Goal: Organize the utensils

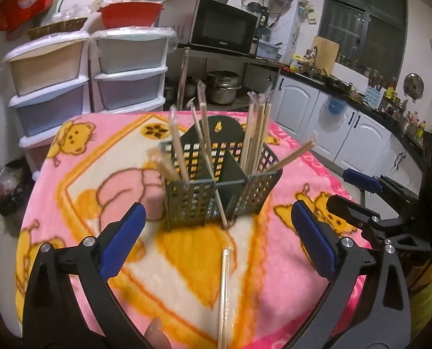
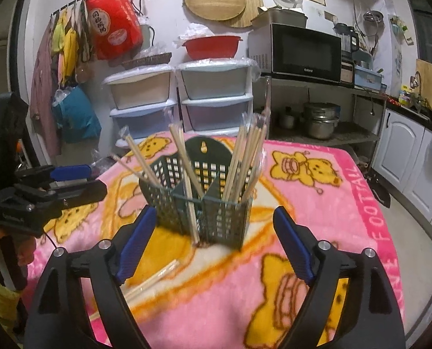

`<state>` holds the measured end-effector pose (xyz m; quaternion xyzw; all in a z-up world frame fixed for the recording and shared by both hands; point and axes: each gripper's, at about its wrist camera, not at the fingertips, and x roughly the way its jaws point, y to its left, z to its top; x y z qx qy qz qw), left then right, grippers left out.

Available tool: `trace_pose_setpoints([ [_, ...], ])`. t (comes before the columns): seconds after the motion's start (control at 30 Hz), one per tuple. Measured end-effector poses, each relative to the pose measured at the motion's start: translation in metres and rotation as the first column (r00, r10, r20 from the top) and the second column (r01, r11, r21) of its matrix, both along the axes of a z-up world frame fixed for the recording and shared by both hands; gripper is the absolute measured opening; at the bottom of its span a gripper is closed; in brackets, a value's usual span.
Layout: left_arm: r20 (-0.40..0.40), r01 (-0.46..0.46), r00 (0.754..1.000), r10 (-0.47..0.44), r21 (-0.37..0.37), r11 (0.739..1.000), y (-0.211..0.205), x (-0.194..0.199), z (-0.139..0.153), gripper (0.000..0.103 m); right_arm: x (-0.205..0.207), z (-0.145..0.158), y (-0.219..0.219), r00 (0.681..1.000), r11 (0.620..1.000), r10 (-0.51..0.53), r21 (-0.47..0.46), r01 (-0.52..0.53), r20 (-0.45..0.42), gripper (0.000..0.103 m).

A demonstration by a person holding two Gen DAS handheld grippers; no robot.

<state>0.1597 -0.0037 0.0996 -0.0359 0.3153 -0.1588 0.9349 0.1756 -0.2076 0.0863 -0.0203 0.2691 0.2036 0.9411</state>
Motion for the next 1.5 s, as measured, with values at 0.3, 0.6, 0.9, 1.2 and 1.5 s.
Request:
trace_pose_setpoints([
  [0.3, -0.021, -0.043, 0.999, 0.043, 0.021, 0.999, 0.006, -0.022, -0.032, 0.092, -0.013, -0.028, -0.004, 0.998, 1.0, -0.014, -0.018, 0.013, -0.054, 0.087],
  [0.6, 0.041, -0.103, 0.994, 0.101, 0.05, 0.993, 0.003, -0.047, -0.055, 0.092, -0.03, -0.049, -0.006, 0.998, 0.999, -0.048, 0.0, 0.048, -0.041, 0.087],
  [0.9, 0.14, -0.187, 0.973, 0.184, 0.009, 0.982, 0.01, -0.066, -0.07, 0.092, -0.061, -0.056, -0.019, 0.976, 0.99, -0.137, 0.042, 0.132, 0.167, 0.095],
  [1.2, 0.25, -0.24, 0.939, 0.236, -0.013, 0.971, 0.016, -0.076, -0.071, 0.092, -0.082, -0.062, -0.025, 0.913, 0.983, -0.183, 0.051, 0.177, 0.365, 0.096],
  [1.5, 0.217, -0.254, 0.944, 0.249, -0.004, 0.967, 0.019, -0.071, -0.076, 0.093, -0.074, -0.071, -0.024, 0.928, 0.981, -0.194, 0.051, 0.188, 0.318, 0.097],
])
